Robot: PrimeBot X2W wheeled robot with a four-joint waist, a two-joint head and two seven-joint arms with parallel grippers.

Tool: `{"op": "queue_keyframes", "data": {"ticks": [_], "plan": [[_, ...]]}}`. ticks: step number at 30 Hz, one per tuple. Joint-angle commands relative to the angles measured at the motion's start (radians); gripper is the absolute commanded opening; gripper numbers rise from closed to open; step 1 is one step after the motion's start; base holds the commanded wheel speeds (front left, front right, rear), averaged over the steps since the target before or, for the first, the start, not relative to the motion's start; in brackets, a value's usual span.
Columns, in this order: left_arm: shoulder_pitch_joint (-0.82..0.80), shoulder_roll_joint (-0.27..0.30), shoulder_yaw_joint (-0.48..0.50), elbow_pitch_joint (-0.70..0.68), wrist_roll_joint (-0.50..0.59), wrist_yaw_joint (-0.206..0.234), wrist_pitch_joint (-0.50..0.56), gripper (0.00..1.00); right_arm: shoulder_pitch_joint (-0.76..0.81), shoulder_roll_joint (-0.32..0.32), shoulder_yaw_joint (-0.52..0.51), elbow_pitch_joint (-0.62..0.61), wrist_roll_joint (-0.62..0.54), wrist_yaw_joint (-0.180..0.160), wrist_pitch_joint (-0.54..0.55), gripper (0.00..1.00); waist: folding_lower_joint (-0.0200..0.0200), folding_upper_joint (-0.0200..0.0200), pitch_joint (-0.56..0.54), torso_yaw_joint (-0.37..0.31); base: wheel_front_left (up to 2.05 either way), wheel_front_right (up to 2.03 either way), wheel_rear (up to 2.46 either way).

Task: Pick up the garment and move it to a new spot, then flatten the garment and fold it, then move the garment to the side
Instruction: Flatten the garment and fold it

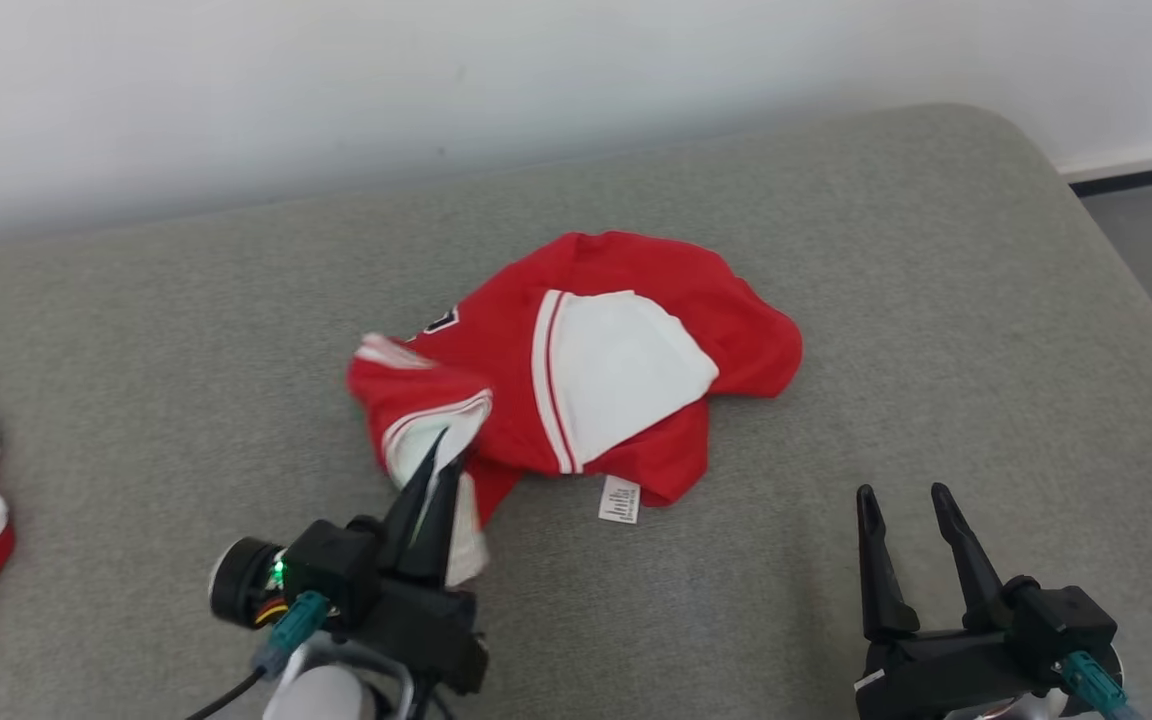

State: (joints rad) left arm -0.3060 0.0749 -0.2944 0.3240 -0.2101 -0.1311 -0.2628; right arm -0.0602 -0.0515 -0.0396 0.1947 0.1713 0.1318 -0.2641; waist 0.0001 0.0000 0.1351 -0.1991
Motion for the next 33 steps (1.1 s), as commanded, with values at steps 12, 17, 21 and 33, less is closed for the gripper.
{"op": "queue_keyframes", "data": {"ticks": [12, 17, 21, 33], "plan": [[0.055, -0.022, -0.188, -0.237, -0.132, 0.021, -0.003, 0.0, 0.013, 0.003, -0.022, 0.001, -0.015, -0.002, -0.001, 1.0, -0.0001, 0.0, -0.036, 0.162, 0.0, 0.0, 0.0], [0.136, 0.007, -0.149, -0.221, -0.151, 0.064, -0.003, 0.0, 0.006, 0.002, -0.018, -0.005, -0.013, -0.002, -0.001, 1.0, -0.0001, 0.0, -0.026, 0.168, 0.0, 0.0, 0.0], [0.199, 0.042, -0.074, -0.21, -0.17, 0.087, -0.003, 0.0, 0.002, 0.002, -0.022, -0.006, -0.017, -0.002, -0.001, 1.0, -0.0001, 0.0, -0.011, 0.163, 0.0, 0.0, 0.0], [0.269, 0.055, 0.165, -0.07, -0.188, 0.08, -0.003, 0.0, -0.014, 0.002, -0.029, 0.002, -0.031, -0.002, -0.001, 1.0, -0.0001, 0.0, 0.012, 0.157, 0.0, 0.0, 0.0]]}}
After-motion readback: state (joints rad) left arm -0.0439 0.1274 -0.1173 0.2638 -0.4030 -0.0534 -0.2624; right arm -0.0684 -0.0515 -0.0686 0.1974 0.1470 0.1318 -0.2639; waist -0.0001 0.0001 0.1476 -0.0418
